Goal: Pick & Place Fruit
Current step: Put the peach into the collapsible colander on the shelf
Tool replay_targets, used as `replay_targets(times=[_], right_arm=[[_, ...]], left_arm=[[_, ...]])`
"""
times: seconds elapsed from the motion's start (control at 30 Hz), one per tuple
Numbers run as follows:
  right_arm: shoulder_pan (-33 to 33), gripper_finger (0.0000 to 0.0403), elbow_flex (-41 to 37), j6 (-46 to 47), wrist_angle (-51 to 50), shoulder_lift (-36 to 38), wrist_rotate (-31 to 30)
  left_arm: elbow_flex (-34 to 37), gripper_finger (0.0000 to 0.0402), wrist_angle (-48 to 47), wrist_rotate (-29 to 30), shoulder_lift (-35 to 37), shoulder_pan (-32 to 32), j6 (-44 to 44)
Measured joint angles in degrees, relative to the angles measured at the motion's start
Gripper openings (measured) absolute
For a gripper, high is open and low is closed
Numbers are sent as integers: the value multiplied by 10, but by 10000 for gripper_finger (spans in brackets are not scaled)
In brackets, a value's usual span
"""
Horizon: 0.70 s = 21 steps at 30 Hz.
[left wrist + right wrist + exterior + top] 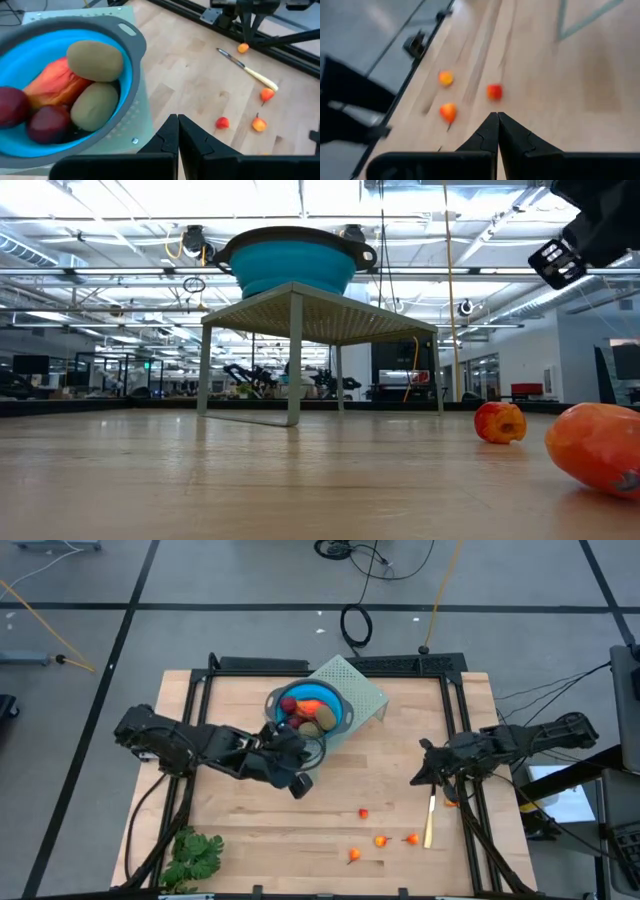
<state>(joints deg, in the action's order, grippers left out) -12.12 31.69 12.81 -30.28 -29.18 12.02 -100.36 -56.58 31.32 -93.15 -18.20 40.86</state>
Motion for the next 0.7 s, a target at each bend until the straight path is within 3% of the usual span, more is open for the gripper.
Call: replay_targets(times=[0.13, 0.37, 0.7], right_arm=[[0, 0, 27, 20, -53, -55, 46], [-24, 0, 54, 36, -160, -124, 62], [-107, 0, 68, 104, -267, -192, 53]], left_arm=[[64, 4, 79, 1, 30, 1, 1], [192, 4, 225, -1, 91, 0, -4], [282, 2, 300, -2, 126, -1, -4]])
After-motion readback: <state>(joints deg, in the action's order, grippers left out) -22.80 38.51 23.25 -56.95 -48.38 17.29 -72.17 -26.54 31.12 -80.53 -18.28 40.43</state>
